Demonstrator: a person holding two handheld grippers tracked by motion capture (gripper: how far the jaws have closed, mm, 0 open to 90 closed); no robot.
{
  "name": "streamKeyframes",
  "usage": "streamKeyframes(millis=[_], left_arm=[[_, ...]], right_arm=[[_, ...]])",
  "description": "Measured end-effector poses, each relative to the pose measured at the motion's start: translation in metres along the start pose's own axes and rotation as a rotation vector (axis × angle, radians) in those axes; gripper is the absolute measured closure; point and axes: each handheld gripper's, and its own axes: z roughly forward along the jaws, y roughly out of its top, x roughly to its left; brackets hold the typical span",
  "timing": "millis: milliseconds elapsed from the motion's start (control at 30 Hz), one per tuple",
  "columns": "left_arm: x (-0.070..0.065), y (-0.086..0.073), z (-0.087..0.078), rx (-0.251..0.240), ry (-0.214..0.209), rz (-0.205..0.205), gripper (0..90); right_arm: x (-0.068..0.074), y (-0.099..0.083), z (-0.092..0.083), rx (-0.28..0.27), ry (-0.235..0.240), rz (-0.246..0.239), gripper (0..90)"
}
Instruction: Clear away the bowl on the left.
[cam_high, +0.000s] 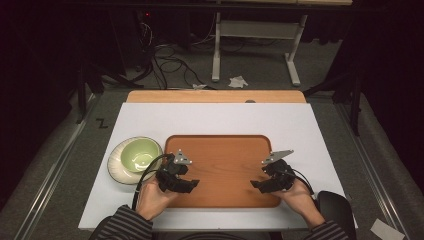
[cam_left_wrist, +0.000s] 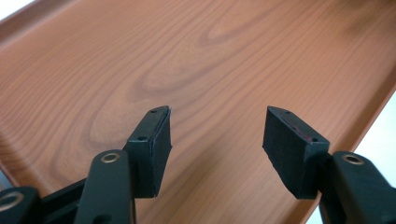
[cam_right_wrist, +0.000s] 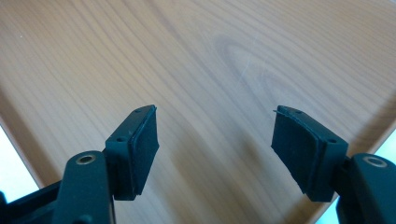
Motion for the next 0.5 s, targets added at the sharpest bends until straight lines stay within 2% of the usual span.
streamKeyframes(millis=[300,500], left_arm=[[0.0024,-0.0003,0.0007,0.007,-0.023,-0.023,39.0],[0.0033,-0.0010,0.0007,0.012,-0.008,-0.022,38.9]], right_arm=[[0.0013,-0.0007,0.0005,0.010,0.004,-0.010,33.2],[0.0007,-0.0003,0.0014,0.013,0.008,-0.007,33.2]])
